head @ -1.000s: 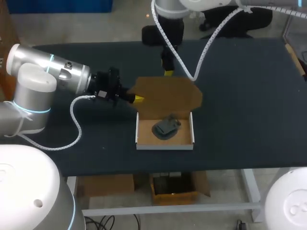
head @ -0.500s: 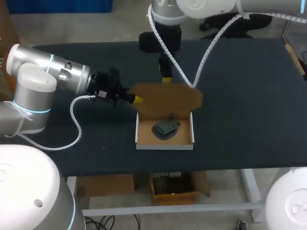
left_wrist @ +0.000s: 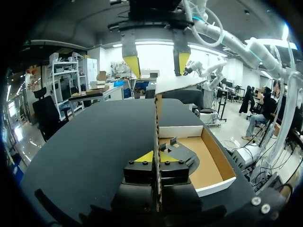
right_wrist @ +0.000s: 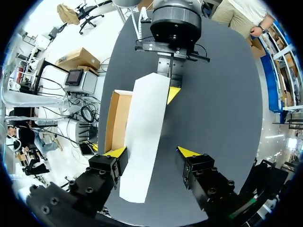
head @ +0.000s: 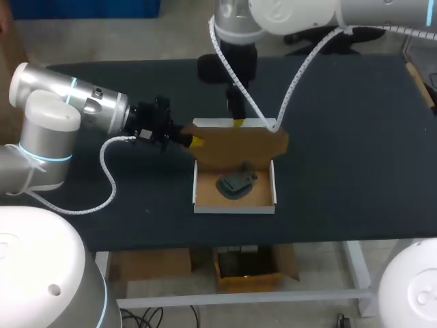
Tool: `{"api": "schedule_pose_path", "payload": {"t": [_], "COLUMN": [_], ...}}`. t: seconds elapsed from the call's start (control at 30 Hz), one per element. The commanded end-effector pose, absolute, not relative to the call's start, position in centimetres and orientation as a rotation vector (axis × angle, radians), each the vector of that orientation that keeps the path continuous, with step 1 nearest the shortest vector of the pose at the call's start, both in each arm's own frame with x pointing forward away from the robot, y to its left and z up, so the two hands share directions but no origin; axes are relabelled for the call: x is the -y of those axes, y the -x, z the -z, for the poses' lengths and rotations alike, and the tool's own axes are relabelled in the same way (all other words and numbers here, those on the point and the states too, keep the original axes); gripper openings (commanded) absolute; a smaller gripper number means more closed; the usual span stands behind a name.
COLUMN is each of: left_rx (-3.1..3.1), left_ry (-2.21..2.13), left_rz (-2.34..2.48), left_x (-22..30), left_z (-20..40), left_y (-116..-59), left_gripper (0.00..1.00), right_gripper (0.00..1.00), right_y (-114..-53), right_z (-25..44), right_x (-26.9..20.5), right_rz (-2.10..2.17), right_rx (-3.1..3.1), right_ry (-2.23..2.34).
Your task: Assemble the packaging by folding the flat box into shape, placing the metal phone stand inside, and closing the box properly
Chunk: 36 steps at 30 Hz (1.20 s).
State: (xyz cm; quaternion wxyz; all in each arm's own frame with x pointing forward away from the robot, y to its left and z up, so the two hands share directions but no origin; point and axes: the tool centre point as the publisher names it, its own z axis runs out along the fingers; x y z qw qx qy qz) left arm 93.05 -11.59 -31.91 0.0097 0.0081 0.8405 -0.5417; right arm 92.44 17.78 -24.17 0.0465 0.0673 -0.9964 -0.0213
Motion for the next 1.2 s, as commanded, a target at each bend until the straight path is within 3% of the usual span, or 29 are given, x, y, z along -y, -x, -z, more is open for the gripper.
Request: {"api": "schedule_pose_path", "payload": {"t": [0.03,0.4,0.9,1.1,1.17,1.2], "left_rx": [-2.625,-2.625,-2.625,-2.625,-2.625,-2.625], "left_ry": [-0.030,-0.030,-0.030,-0.030,-0.030,-0.030], "left_rz": [1.696,1.696,1.696,1.696,1.696,1.696], "left_x": [11.5,11.5,11.5,11.5,11.5,11.5], "left_z": [32.0,32.0,32.0,32.0,32.0,32.0], "left_y": [-93.2,-93.2,-93.2,-93.2,-93.2,-93.2], "left_gripper": [0.00,0.00,0.00,0.00,0.00,0.00], "right_gripper": [0.63,0.61,0.46,0.23,0.01,0.00], "right_y": [-92.7,-92.9,-93.5,-93.5,-93.5,-93.5], "right_z": [24.6,25.6,27.1,27.3,27.4,27.4], "right_x": [-18.0,-18.4,-18.3,-18.4,-18.5,-18.5], "right_rz": [0.053,0.050,0.058,0.055,0.054,0.053], "right_rx": [3.028,2.995,2.944,2.934,2.931,2.929], "right_ry": [-0.203,-0.211,-0.197,-0.197,-0.199,-0.200]}}
